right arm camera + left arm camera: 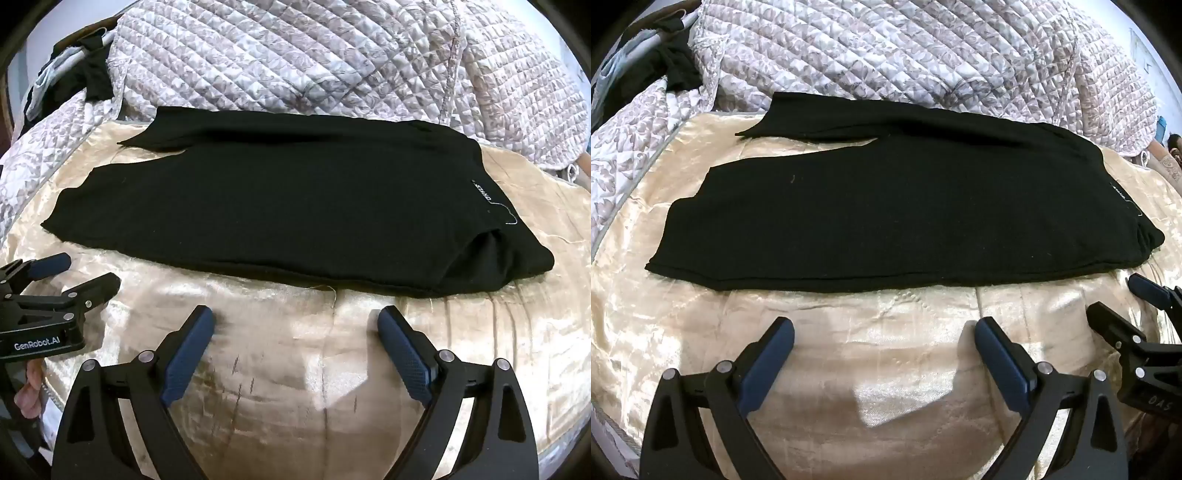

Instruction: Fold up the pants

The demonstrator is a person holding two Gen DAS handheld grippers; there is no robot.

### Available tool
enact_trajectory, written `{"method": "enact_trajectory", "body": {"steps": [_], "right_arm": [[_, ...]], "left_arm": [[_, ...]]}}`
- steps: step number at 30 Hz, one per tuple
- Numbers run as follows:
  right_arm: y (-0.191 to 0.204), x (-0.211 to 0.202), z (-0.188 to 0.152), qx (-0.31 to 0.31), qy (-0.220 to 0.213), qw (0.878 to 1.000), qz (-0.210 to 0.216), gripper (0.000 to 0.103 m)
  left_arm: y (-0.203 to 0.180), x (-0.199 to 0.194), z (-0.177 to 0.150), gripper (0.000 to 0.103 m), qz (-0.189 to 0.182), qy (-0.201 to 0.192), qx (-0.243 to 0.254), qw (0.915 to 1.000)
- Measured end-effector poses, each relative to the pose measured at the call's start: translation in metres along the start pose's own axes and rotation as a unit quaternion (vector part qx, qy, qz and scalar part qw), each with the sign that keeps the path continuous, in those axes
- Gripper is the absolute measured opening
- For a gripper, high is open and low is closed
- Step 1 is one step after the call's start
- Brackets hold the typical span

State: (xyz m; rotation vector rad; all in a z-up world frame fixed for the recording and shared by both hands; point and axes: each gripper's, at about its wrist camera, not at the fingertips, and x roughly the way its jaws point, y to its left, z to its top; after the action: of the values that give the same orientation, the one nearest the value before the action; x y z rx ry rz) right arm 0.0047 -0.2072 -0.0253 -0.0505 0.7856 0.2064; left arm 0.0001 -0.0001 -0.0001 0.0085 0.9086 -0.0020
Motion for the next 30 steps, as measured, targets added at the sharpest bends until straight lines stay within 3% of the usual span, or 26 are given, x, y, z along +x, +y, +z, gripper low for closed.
{"method": "enact_trajectory", "body": {"steps": [30], "right_arm": [[0.0011,0.0017,-0.0003,-0.006,0.002,1.0,-0.004,0.092]], "left_arm": [[-0.0027,0.0038,-0.0048,0.1,-0.001,0.002,0.0,1.0]]}}
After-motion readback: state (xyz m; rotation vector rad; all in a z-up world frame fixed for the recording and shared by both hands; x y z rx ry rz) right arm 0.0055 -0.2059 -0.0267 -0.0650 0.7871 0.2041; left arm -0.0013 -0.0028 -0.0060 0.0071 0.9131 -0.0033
